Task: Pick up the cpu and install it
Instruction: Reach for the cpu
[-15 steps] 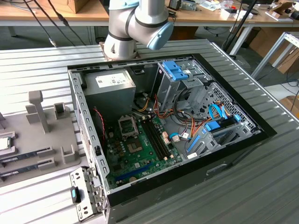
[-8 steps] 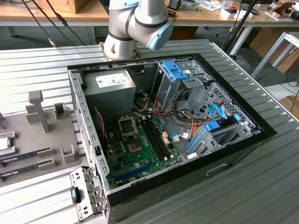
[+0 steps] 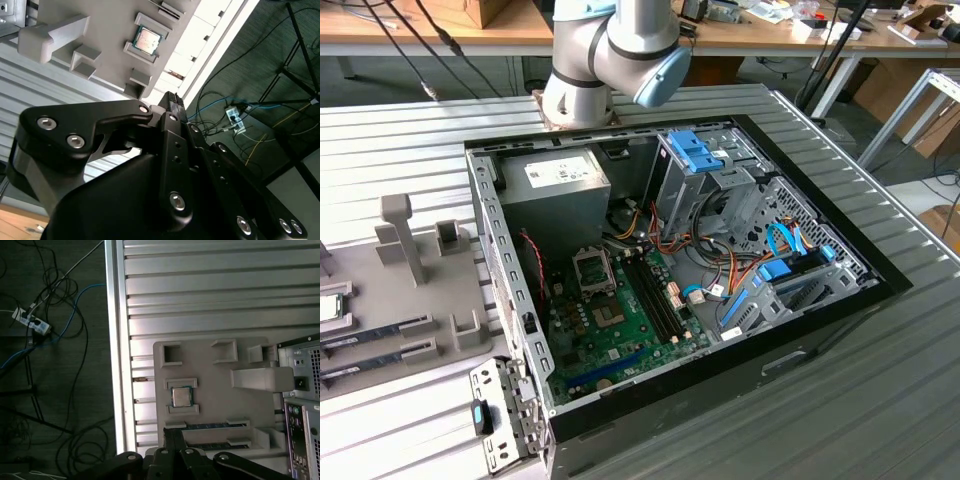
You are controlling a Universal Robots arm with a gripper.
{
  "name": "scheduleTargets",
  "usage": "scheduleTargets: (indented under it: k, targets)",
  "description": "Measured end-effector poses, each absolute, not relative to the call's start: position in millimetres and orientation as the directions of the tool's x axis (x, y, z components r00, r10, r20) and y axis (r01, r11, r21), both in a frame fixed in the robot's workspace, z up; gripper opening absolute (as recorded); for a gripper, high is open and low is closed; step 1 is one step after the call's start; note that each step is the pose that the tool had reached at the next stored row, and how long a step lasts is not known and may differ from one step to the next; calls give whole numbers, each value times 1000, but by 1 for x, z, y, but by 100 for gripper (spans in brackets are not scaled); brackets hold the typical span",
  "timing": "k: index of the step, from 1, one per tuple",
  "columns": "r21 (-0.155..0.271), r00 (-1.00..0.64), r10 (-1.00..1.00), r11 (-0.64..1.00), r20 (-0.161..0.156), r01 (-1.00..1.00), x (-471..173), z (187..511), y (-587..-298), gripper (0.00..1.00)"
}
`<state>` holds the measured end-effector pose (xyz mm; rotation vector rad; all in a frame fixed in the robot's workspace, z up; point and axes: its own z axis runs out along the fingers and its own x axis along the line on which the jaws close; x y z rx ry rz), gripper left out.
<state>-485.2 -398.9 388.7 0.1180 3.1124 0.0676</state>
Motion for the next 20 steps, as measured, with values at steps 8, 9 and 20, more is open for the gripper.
scheduleTargets:
  k: [8, 9, 20]
  targets:
    - [44, -997, 76, 996, -24, 75, -492, 388, -399, 11]
    - [44, -997, 76, 996, -24, 75, -492, 388, -399, 11]
    - [43, -997, 76, 996, -24, 75, -475, 374, -401, 11]
